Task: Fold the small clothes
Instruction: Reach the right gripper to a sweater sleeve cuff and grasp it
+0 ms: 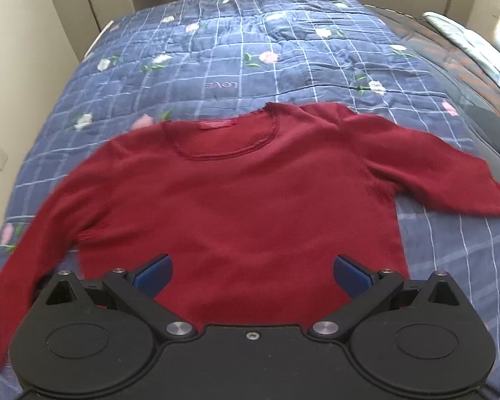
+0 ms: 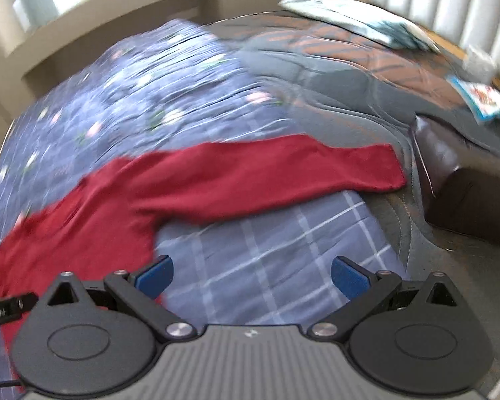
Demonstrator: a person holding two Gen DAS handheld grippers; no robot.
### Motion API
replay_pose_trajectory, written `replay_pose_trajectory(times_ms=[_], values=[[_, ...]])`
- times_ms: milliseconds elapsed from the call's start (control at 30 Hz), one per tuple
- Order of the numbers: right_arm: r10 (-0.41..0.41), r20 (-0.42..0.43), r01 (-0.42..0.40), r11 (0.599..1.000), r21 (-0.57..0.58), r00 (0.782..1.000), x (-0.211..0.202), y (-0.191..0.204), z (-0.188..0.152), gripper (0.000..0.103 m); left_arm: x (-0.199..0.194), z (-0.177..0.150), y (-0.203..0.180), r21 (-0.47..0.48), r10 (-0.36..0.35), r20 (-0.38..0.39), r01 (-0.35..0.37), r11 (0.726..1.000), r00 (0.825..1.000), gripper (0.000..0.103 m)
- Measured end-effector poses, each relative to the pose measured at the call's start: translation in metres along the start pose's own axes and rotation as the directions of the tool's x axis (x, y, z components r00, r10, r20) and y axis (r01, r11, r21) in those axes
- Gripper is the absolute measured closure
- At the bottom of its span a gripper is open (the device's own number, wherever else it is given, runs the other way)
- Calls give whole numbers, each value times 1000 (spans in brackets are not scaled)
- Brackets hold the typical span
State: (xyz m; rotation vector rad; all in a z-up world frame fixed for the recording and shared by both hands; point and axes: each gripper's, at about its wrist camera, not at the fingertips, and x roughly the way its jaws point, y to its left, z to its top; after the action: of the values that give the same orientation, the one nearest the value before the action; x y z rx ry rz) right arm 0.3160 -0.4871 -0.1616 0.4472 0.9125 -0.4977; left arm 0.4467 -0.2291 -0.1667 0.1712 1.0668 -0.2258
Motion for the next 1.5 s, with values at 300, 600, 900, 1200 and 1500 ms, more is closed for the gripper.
replay_pose_trajectory(times_ms=[300, 600, 900, 1200, 1500], values=[[-65, 88, 43, 973, 226, 994, 86, -115, 31, 0, 78, 22, -74, -27, 47, 21, -46, 999, 999, 1], [-75, 155, -16, 857, 515, 985, 138, -184, 30, 13, 115, 48, -112, -76, 120, 59, -116, 990, 991, 1], [-118, 165, -12, 780, 626, 979, 164, -202, 24, 37, 131, 46, -116, -67, 162, 31, -160, 985, 986, 1], [-200, 131, 75, 776, 626, 971, 168, -200, 29, 95, 125, 45, -106, -92, 171, 18, -168, 981, 985, 1], [-185, 263, 33, 871, 491, 947, 126, -169, 58, 100, 104, 56, -74, -120, 149, 46, -143, 983, 988, 1]])
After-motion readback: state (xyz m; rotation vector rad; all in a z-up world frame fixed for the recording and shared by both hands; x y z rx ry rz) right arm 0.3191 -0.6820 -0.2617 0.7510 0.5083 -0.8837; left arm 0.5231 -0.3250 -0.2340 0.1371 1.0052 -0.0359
